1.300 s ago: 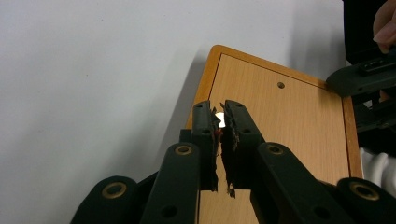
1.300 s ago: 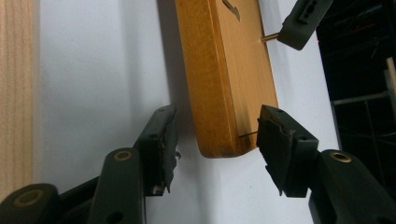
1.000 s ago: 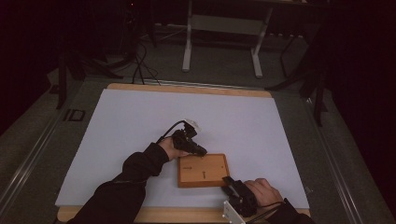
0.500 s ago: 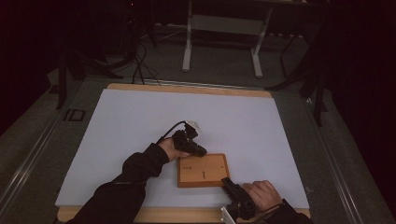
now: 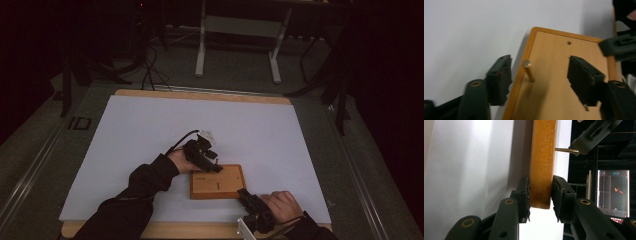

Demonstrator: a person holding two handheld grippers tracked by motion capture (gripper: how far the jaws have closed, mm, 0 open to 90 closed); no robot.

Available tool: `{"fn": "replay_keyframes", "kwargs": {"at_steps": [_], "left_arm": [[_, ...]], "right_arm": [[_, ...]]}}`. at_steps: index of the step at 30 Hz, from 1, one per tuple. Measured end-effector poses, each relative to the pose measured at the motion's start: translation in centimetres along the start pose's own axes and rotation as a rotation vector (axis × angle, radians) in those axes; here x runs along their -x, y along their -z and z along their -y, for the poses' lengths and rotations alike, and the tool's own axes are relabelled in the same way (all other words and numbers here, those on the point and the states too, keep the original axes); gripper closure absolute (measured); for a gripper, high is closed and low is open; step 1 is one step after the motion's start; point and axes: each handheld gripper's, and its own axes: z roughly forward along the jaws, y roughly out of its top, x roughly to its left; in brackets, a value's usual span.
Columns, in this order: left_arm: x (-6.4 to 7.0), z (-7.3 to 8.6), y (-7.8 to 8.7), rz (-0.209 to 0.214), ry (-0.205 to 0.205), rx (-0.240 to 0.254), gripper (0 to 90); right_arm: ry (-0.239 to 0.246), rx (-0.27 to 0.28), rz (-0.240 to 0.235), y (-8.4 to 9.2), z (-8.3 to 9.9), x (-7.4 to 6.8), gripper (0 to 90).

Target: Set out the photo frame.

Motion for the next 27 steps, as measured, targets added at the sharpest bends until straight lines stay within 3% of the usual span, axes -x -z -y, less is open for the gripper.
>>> {"fn": "replay_keyframes", "kwargs": {"at_steps": [7, 12, 15, 24, 27], "left_arm": [[0.6, 0.1, 1.1, -0.047, -0.003, 0.000, 19.2], [0.9, 0.7, 2.1, -0.091, -0.019, 0.044, 13.2], [0.9, 0.9, 2.6, -0.102, -0.006, 0.059, 9.4], [0.8, 2.0, 3.9, -0.116, -0.002, 0.096, 9.3], [0.5, 2.9, 4.4, -0.129, 0.024, 0.103, 9.3]], "right_arm": [[-0.012, 0.000, -0.042, 0.1, 0.0, 1.1, 68.5], [-0.033, 0.006, -0.069, 0.1, 0.1, 1.8, 68.5], [-0.040, 0.007, -0.079, 0.1, 0.1, 2.1, 68.5], [-0.072, 0.013, -0.124, 0.0, 0.3, 3.2, 68.4], [-0.083, 0.017, -0.145, 0.0, 0.3, 3.8, 68.4]]}}
